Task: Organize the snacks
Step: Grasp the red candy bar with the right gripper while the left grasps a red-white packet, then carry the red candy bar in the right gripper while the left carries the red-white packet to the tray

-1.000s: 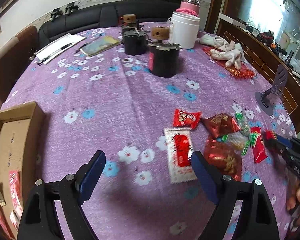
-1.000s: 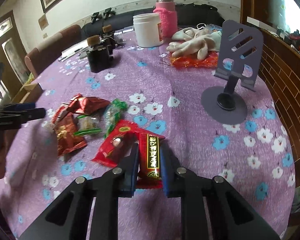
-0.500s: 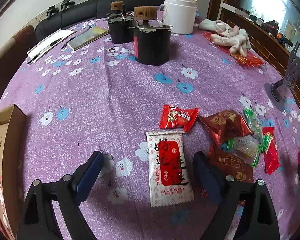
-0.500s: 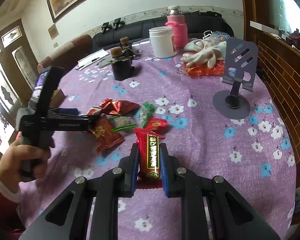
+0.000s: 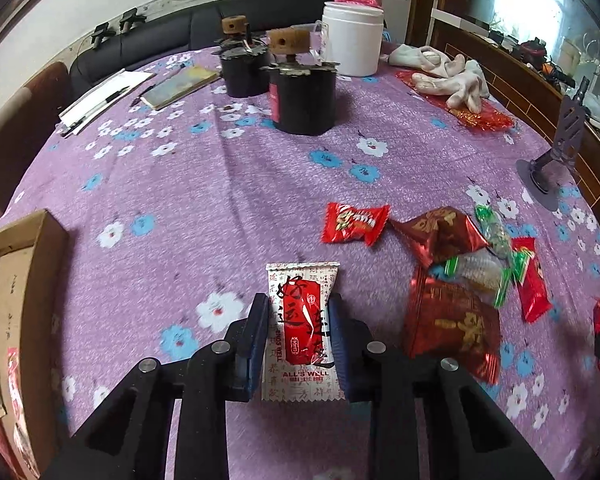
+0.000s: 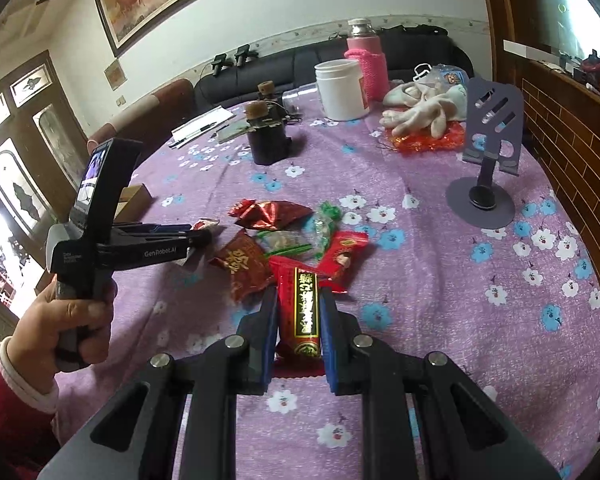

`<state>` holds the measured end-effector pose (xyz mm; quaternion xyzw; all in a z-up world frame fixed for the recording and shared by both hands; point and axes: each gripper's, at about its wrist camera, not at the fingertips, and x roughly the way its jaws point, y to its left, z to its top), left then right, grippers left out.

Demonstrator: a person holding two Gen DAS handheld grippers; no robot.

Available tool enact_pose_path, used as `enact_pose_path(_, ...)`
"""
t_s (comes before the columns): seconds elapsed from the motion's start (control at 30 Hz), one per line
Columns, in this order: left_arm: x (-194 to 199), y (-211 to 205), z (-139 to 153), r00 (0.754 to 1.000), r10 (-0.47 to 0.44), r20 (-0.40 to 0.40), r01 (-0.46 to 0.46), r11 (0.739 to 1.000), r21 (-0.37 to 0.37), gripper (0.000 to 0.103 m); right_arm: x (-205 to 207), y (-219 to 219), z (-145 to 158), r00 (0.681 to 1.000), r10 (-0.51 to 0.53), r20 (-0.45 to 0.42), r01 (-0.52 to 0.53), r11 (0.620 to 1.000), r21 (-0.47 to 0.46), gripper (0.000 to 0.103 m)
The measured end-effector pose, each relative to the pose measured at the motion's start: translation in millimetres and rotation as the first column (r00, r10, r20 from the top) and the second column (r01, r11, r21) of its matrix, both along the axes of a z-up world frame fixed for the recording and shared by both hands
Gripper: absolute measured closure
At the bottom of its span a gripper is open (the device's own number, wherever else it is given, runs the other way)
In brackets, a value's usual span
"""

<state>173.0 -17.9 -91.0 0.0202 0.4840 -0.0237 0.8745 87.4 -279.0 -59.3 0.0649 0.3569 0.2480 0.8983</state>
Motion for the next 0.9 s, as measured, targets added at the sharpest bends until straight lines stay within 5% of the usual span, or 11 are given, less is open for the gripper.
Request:
enact_pose_path(0.43,-52,59,38,0.989,0.118,0.086,-0.12,0.992,0.024,0.073,-9,54,10,0.996,0.094,0.014,-0.094,0.995,0.027,0.084)
enact_pose_path(0.9,-93,162,65,0.947,0.289,0.14,-0.295,0.955,0.025,0.072,5,203,31,0.942,0.336,0.025,-0.337,0.94,0.05,0.084)
